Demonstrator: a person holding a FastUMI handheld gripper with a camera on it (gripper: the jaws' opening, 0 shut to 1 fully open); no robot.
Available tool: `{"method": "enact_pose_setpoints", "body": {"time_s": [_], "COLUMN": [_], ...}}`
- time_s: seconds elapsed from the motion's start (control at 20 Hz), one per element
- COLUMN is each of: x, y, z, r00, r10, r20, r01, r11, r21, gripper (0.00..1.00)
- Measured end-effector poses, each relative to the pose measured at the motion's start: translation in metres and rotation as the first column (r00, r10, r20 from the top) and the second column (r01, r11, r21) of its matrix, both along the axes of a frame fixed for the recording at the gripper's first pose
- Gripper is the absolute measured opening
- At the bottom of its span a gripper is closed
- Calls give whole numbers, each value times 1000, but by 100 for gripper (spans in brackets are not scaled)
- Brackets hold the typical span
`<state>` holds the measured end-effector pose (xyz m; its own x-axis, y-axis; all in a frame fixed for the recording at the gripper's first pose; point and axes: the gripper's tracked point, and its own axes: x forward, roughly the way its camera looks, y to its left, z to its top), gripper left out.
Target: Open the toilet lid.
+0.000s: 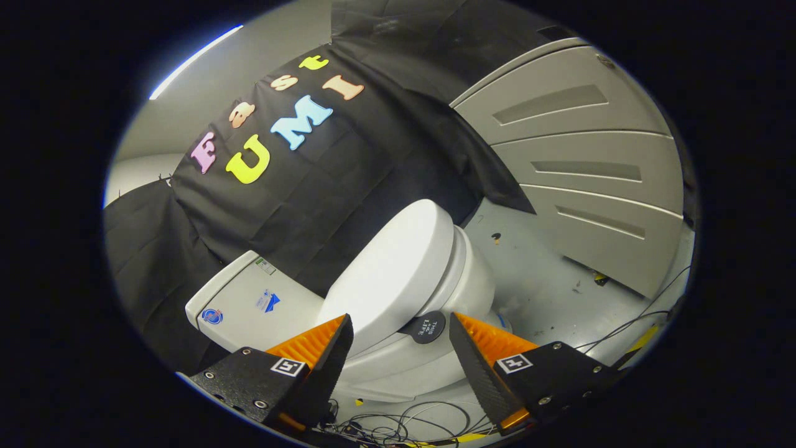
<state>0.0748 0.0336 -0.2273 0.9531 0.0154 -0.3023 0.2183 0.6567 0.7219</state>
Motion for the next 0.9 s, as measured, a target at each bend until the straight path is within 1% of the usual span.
{"method": "enact_pose_setpoints", "body": {"time_s": [0.15,0.35,0.4,0.55,0.6,0.7,0.75,0.9], "x": [5,16,18,23,24,29,32,37], "y": [-4,-2,-1,-2,-3,-2,-2,2], "z": [-11,-24,-28,-32,-33,-37,-39,-42], "r00": [1000,999,999,999,999,999,999,999], "r10": [-15,-29,-28,-25,-23,-19,-18,-12], "r20": [-16,-19,-25,-34,-32,-36,-42,-49], "r01": [15,32,31,30,28,25,25,21], "r11": [999,989,989,987,986,985,985,982], "r21": [53,142,146,156,164,169,172,186], "gripper": [95,87,85,82,78,74,73,65]}}
